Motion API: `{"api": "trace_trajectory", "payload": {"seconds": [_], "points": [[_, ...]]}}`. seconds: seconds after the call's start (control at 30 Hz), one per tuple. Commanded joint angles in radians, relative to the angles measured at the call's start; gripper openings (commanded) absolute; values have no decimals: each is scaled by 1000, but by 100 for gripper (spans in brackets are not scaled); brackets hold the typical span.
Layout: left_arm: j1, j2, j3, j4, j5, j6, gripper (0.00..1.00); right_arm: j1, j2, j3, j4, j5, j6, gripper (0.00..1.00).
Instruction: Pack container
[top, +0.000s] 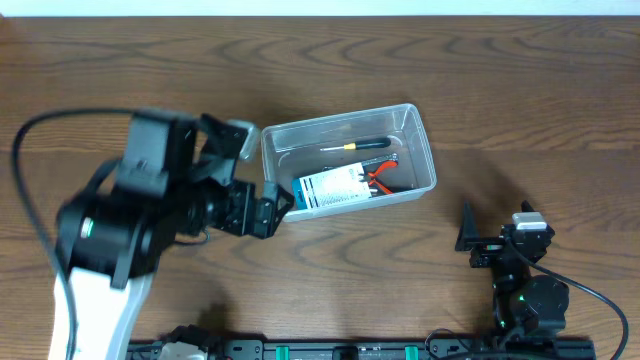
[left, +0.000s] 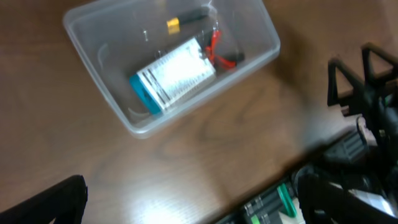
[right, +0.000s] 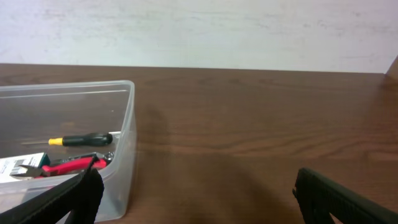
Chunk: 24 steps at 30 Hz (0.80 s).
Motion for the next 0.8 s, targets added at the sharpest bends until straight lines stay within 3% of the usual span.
{"api": "trace_trajectory", "payload": {"seconds": [0.0, 0.2, 0.33, 0.63, 0.77], "points": [[16, -156, -156, 176, -16, 2, 98, 9, -8, -6, 3, 3, -4, 99], [64, -491, -506, 695, -30, 6, 98, 9, -8, -6, 3, 3, -4, 99], [132, -660, -675, 904, -79, 6, 98, 9, -8, -6, 3, 3, -4, 99], [190, -929, -887, 1027, -288, 6, 98, 9, -8, -6, 3, 3, -4, 99], [190, -981, -938, 1048, -306, 6, 98, 9, -8, -6, 3, 3, -4, 99]]}}
